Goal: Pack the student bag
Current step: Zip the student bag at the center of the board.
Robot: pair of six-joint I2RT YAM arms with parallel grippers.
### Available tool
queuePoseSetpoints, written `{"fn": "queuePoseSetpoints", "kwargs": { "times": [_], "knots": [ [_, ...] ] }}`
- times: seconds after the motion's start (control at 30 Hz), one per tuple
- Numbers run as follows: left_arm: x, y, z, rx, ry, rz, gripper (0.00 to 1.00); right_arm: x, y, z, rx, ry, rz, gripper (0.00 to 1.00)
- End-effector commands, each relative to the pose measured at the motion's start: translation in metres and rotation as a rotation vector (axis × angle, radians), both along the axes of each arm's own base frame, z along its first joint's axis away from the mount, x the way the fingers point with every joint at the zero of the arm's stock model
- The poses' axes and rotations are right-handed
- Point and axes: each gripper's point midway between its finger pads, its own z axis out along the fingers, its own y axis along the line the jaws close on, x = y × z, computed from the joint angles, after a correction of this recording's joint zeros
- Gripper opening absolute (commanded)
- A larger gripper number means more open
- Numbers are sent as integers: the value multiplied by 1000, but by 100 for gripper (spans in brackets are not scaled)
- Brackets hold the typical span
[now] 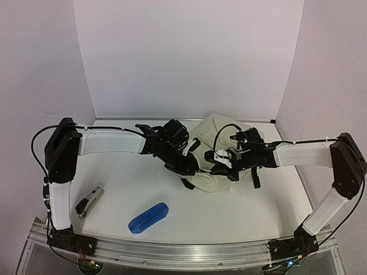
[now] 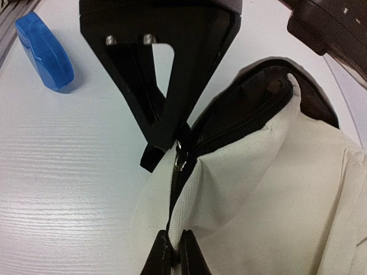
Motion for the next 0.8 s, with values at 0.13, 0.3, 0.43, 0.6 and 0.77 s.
{"fn": "queuePoseSetpoints", "kwargs": {
  "times": [0.13, 0.3, 0.43, 0.6, 0.77],
  "knots": [
    [49, 74, 23, 73, -68, 229, 0, -5, -41, 7, -91, -71, -34, 0],
    [61, 81, 21, 92, -77, 234, 0, -15, -91, -8, -189, -46, -25, 0],
    [51, 58, 30, 17, -43, 160, 0, 2, -120, -13, -242, -23, -67, 1],
    [29, 10, 47, -103, 17, 39, 0, 7, -76, 33, -71, 34, -42, 63],
    [27, -5, 55, -147, 29, 31, 0, -9, -15, 59, 54, 81, -27, 64]
  ]
}}
